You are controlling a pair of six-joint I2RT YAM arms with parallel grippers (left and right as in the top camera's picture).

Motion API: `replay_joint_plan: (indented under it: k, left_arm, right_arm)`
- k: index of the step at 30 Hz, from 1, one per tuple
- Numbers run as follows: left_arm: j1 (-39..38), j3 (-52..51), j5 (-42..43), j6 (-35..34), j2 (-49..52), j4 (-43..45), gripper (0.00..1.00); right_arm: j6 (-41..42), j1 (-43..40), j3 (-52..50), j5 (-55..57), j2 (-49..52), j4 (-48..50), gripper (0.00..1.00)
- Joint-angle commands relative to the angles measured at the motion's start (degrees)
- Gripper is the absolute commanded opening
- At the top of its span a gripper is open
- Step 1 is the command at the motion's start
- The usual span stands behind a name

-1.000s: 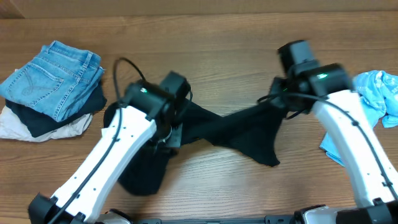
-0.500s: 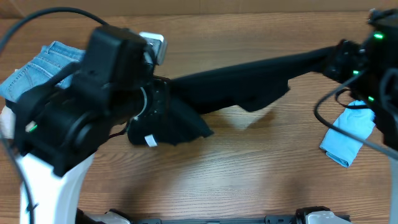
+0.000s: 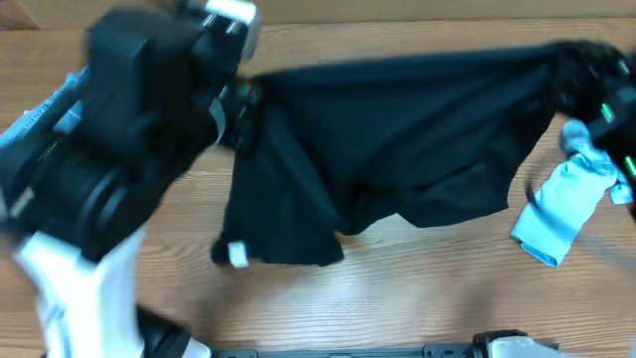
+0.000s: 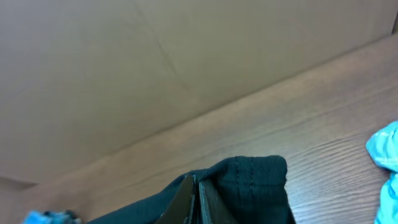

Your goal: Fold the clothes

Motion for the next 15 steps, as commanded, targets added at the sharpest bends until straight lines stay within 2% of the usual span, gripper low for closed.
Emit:
replay_joint_plan:
  k: [1, 4, 8, 12, 15]
  left_arm:
    - [4.6, -0.1, -4.6, 8.8, 11.0, 7.5, 0.04]
    - [6.1, 1.0, -2.8, 11.8, 14.0, 18.0, 0.04]
    - [5.2, 8.6, -6.7, 15.3, 11.6, 22.3, 0.04]
    - [5.7, 11.5, -7.0, 19.3, 8.9, 22.3, 0.04]
    - [5.6, 11.5, -7.6, 20.4, 6.7, 19.2, 0.04]
  right_arm:
    - [-0.6, -1.2, 0.0, 3.2, 11.0, 8.5, 0.04]
    - [-4.9, -1.4, 0.2, 1.6, 15.1, 21.0, 0.04]
    - [-8.9, -2.1, 0.9, 2.5, 14.2, 27.5, 0.04]
    - [-9.2, -4.9, 0.9, 2.5, 14.0, 28.5, 0.04]
    - [-9.2, -6.0, 0.9, 2.4, 13.6, 24.4, 0.04]
